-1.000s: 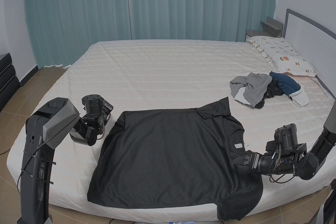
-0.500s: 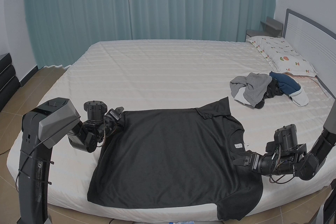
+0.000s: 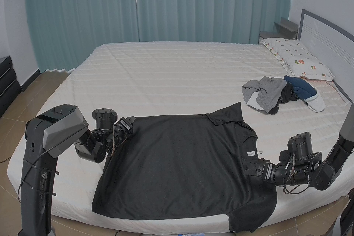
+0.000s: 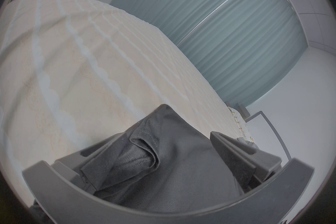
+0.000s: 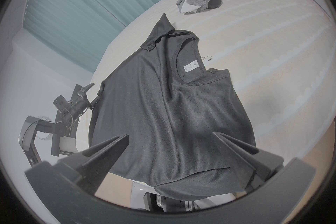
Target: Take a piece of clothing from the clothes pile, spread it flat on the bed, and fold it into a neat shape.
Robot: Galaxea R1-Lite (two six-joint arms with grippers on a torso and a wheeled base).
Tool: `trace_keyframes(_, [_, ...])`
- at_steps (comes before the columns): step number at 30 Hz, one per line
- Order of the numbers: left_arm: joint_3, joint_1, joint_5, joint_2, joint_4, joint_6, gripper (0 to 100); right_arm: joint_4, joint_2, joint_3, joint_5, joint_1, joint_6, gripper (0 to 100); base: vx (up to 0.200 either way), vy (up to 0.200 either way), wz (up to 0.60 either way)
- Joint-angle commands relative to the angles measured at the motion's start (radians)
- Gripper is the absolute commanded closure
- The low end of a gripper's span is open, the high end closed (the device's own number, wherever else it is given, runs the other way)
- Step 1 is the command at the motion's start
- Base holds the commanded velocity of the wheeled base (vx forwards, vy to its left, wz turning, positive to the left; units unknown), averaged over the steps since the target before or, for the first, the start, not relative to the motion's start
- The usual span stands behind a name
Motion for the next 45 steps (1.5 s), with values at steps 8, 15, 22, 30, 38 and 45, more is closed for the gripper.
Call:
trace_keyframes(8, [-0.030,0.003,0.003,0.027,0.000,0.003,100,-0.001,0.001,0.002,-0.001,0.001,0.001,0,0.000,0.000,0.00])
trace_keyframes(15, [-0.042,0.011,0.017,0.025,-0.011,0.001,100,-0.001,0.003,0.002,-0.001,0.001,0.001,0,0.000,0.000,0.00])
trace_keyframes(22, [-0.068,0.045,0.037,0.024,-0.017,-0.002,100,-0.001,0.001,0.002,-0.001,0.001,0.001,0,0.000,0.000,0.00])
trace_keyframes(30, [-0.169,0.109,0.066,0.071,-0.028,-0.005,100,-0.001,0.006,0.003,0.001,0.001,0.001,0,0.000,0.000,0.00])
trace_keyframes(38, [-0.235,0.140,0.090,0.108,-0.020,-0.005,100,0.001,0.006,0.005,0.001,0.001,0.001,0,0.000,0.000,0.00])
trace_keyframes(45, [-0.266,0.140,0.093,0.128,-0.017,-0.005,100,-0.001,0.006,0.005,-0.001,0.001,0.001,0,0.000,0.000,0.00])
